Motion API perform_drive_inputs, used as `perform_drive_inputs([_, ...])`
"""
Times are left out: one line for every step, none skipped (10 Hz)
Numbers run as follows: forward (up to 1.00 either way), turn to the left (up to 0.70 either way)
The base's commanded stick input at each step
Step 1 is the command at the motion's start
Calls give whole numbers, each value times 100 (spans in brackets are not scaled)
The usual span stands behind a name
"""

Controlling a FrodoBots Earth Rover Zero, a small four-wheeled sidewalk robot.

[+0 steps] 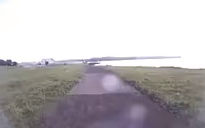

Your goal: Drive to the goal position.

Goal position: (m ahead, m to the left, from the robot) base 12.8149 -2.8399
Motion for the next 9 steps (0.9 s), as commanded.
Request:
perform_drive_inputs([70, 0])
perform_drive_inputs([70, 0])
perform_drive_inputs([70, -35])
perform_drive_inputs([70, -35])
perform_drive_inputs([70, -35])
perform_drive_inputs([70, 0])
perform_drive_inputs([70, 0])
perform_drive_inputs([70, 0])
perform_drive_inputs([70, 0])
